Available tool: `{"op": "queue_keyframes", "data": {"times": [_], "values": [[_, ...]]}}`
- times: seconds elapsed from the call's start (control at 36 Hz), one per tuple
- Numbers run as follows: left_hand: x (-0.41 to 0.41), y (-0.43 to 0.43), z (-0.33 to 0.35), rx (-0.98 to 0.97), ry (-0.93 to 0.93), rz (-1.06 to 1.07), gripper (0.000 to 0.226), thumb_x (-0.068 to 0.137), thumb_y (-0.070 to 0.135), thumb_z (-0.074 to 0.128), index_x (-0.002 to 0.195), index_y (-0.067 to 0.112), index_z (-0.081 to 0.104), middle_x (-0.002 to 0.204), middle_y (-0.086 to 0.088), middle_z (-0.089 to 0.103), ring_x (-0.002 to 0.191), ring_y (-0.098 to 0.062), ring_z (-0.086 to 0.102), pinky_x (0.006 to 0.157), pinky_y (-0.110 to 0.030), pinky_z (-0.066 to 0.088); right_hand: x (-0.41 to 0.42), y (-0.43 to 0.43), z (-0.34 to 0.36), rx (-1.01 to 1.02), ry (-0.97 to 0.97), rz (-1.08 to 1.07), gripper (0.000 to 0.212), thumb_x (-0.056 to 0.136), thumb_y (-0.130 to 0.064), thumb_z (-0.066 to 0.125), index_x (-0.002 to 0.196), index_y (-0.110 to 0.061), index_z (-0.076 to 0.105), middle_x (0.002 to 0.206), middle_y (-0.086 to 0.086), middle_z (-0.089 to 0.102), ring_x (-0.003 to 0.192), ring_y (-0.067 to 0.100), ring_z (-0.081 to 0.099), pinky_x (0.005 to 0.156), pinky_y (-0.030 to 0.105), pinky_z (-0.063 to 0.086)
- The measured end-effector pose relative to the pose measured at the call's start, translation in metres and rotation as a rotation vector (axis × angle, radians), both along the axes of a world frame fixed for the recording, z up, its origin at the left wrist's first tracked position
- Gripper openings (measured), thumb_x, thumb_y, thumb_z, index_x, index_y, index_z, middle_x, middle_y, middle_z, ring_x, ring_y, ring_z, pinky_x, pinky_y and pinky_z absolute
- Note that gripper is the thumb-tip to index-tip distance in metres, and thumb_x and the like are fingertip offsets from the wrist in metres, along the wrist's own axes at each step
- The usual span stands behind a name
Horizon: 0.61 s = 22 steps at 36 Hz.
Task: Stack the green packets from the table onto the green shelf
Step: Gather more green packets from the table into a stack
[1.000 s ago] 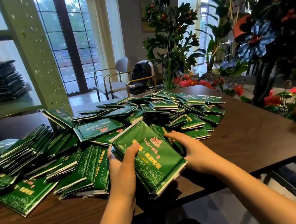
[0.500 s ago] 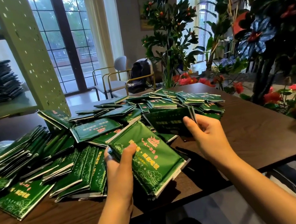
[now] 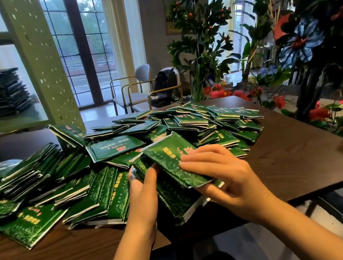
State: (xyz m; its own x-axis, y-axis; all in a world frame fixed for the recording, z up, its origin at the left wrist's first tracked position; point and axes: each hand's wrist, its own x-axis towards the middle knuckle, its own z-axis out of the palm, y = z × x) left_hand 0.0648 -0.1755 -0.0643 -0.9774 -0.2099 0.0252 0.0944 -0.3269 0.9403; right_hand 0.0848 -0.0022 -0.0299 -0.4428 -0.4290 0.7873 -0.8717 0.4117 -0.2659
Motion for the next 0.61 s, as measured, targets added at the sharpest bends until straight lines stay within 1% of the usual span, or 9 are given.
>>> {"op": "queue_keyframes", "data": {"times": [0.08, 0.17, 0.28, 0.31, 0.36, 0.39, 0.44, 0.5, 0.61], "values": [[-0.005, -0.002, -0.009, 0.010, -0.005, -0.004, 0.123, 0.048, 0.083, 0.062, 0.151, 0.025, 0.029, 0.149, -0.006, 0.045, 0.135, -0.025, 0.045, 0.112, -0.051, 0.034, -0.001, 0.001, -0.005, 0.071, -0.031, -0.014, 0.037, 0.084, -0.015, 0.060, 0.121, -0.011, 0.065, 0.124, 0.000, 0.062, 0.118, 0.023, 0.051, 0.101, 0.031, 0.041], [-0.007, -0.003, -0.011, -0.010, 0.007, -0.015, 0.134, 0.036, 0.098, 0.059, 0.149, 0.029, 0.036, 0.150, -0.001, 0.043, 0.136, -0.024, 0.044, 0.113, -0.052, 0.033, -0.002, 0.001, -0.005, 0.093, -0.076, -0.013, 0.035, 0.091, -0.029, 0.058, 0.123, -0.015, 0.064, 0.124, -0.003, 0.060, 0.119, 0.020, 0.049, 0.101, 0.028, 0.040], [0.002, 0.001, 0.005, 0.023, 0.033, -0.016, 0.142, 0.036, 0.095, 0.054, 0.154, 0.024, 0.021, 0.145, 0.020, 0.024, 0.139, -0.016, 0.036, 0.116, -0.048, 0.029, -0.003, 0.001, -0.003, 0.132, -0.118, -0.023, 0.038, 0.091, -0.036, 0.057, 0.124, -0.018, 0.064, 0.125, -0.006, 0.058, 0.120, 0.016, 0.047, 0.102, 0.024, 0.036], [0.003, 0.002, 0.007, 0.029, 0.036, -0.026, 0.143, 0.037, 0.092, 0.057, 0.155, 0.022, 0.018, 0.143, 0.018, 0.026, 0.137, -0.016, 0.037, 0.115, -0.047, 0.030, -0.002, 0.001, -0.002, 0.144, -0.134, -0.021, 0.039, 0.091, -0.038, 0.057, 0.124, -0.019, 0.063, 0.126, -0.006, 0.057, 0.121, 0.015, 0.045, 0.103, 0.023, 0.035], [0.003, 0.001, 0.008, 0.026, 0.026, -0.050, 0.138, 0.039, 0.089, 0.067, 0.151, 0.019, 0.028, 0.145, 0.002, 0.047, 0.129, -0.022, 0.051, 0.111, -0.050, 0.037, -0.001, 0.001, 0.000, 0.170, -0.168, -0.020, 0.044, 0.091, -0.047, 0.053, 0.125, -0.020, 0.063, 0.128, -0.006, 0.056, 0.123, 0.012, 0.043, 0.105, 0.021, 0.033], [0.003, 0.001, 0.007, 0.029, 0.017, -0.050, 0.130, 0.042, 0.083, 0.074, 0.146, 0.015, 0.036, 0.134, -0.005, 0.060, 0.121, -0.025, 0.059, 0.107, -0.052, 0.041, 0.000, 0.001, 0.002, 0.181, -0.180, -0.021, 0.046, 0.091, -0.050, 0.050, 0.124, -0.021, 0.064, 0.128, -0.007, 0.056, 0.124, 0.010, 0.042, 0.105, 0.021, 0.032], [0.005, 0.000, 0.009, 0.034, 0.005, -0.045, 0.117, 0.043, 0.068, 0.082, 0.139, 0.013, 0.044, 0.117, -0.009, 0.070, 0.109, -0.027, 0.066, 0.101, -0.053, 0.046, 0.001, 0.001, 0.004, 0.185, -0.202, -0.017, 0.049, 0.094, -0.053, 0.042, 0.122, -0.021, 0.065, 0.128, -0.008, 0.056, 0.124, 0.009, 0.042, 0.104, 0.020, 0.032], [0.006, 0.001, 0.009, 0.048, 0.000, -0.044, 0.122, 0.041, 0.062, 0.083, 0.143, 0.013, 0.038, 0.119, -0.010, 0.069, 0.110, -0.028, 0.065, 0.102, -0.054, 0.045, 0.000, 0.000, 0.006, 0.149, -0.237, 0.007, 0.052, 0.096, -0.053, 0.035, 0.119, -0.020, 0.068, 0.125, -0.008, 0.059, 0.121, 0.009, 0.045, 0.102, 0.020, 0.033], [0.004, -0.001, 0.003, 0.046, 0.001, -0.044, 0.146, 0.025, 0.075, 0.083, 0.149, 0.019, 0.029, 0.137, -0.014, 0.056, 0.125, -0.032, 0.054, 0.107, -0.057, 0.039, -0.005, 0.000, 0.007, -0.052, -0.316, 0.081, 0.054, 0.099, -0.050, 0.031, 0.113, -0.015, 0.069, 0.118, -0.005, 0.065, 0.116, 0.014, 0.053, 0.100, 0.025, 0.036]]}}
